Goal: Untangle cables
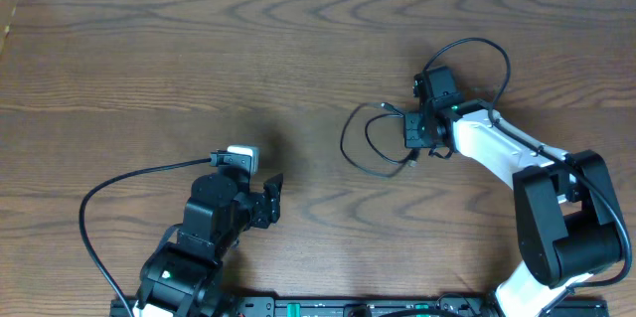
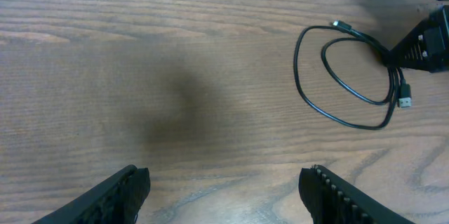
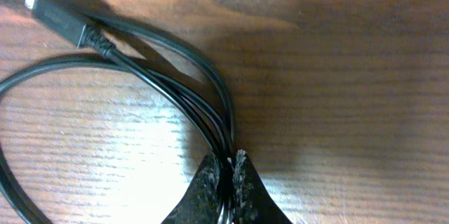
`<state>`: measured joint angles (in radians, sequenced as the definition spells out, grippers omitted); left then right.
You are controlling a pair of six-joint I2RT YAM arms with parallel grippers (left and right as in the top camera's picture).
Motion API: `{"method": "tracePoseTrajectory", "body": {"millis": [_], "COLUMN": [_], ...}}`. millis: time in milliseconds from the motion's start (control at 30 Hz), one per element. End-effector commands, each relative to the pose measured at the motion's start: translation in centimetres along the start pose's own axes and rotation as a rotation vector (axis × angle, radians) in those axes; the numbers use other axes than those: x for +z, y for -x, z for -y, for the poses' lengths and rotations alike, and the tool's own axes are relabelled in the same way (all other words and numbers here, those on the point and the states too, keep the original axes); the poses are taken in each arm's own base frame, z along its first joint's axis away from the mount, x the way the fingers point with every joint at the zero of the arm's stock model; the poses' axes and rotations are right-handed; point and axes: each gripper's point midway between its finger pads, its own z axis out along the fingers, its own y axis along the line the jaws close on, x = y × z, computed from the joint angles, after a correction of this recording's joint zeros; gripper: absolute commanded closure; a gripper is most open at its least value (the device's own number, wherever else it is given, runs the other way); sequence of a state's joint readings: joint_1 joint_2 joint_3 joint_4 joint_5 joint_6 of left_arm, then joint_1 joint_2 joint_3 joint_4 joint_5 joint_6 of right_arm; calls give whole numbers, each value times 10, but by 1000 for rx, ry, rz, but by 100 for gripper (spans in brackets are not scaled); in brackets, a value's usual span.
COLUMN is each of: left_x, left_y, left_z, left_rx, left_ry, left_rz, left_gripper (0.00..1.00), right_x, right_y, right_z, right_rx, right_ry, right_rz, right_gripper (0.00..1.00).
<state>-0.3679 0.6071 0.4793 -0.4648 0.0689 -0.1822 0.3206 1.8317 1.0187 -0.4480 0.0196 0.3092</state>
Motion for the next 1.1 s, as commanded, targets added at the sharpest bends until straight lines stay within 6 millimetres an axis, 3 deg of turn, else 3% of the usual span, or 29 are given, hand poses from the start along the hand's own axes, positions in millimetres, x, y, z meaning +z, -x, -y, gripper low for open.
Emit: {"method": "tracePoseTrajectory", "body": {"millis": [0,100,200,367,533,800,900,1067], "left_x": [-2,-2,-2,-10,-21,-37,-40,-30], "left_y": [4,4,1,-4,5,33,38,40], "left_z": [0,1,15,52,80,110,123,135], "left_rx": [12,11,11,7,-4,-66,-39,-24], "left_ry": [-1,-7,-86,-306,-475,-658,-746,-831], "left_rz": [11,9,-10,-47,-25,44,49,18], "left_gripper": [27,26,25,23,21,17,16,16], "right_x": [12,-2,-30,-106,-163,-206,-218,-236], "right_y": [-31,-22,-3,29,37,29,27,19], "right_z": [10,-5,-25,-57,-56,-46,-50,-64], "right_rx": [1,-9,-49,-92,-98,-94,-105,-138], "right_ry": [-47,33,143,346,398,407,439,538], "right_rz": [-98,-63,14,186,312,386,406,413], "right_gripper": [99,99,99,99,99,99,99,99]}}
